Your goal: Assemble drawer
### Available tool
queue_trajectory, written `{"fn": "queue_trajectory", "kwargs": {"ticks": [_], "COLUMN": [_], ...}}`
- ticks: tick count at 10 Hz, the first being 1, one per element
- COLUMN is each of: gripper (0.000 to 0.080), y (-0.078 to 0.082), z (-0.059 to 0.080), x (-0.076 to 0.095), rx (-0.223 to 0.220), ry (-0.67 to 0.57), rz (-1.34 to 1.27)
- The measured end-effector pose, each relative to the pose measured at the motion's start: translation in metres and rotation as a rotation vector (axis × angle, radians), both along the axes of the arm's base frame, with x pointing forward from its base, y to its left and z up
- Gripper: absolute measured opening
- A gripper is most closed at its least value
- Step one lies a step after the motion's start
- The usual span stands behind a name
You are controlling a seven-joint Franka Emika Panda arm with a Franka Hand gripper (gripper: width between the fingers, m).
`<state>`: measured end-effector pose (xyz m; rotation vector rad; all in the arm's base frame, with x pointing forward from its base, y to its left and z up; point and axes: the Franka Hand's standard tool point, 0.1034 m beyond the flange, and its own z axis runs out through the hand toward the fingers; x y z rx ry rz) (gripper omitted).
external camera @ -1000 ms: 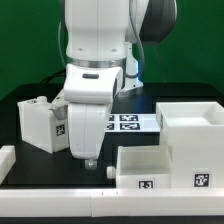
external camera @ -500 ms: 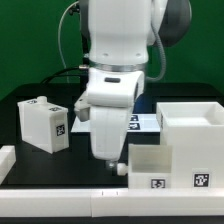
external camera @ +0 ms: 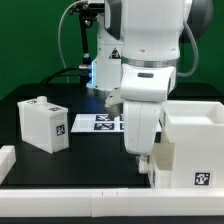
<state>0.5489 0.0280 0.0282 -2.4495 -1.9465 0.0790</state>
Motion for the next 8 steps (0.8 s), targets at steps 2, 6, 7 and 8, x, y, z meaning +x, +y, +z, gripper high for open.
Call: {"fn": "queue_trajectory", "kwargs": {"ticks": [2,6,7,8], "gripper": [0.0649,0.0649,0.0649,0.0649], "y": [-0.010,-0.057,-0.067,-0.069], "z": [0.001,0.008,0.005,0.002], "x": [0.000,0.010,0.012,0.014], "rx": [-0.005,0.005,0.042,0.071], "ry": [0.009,0.013,0.011,0.007], "rz": [0.005,0.063,0.065,0.027]}}
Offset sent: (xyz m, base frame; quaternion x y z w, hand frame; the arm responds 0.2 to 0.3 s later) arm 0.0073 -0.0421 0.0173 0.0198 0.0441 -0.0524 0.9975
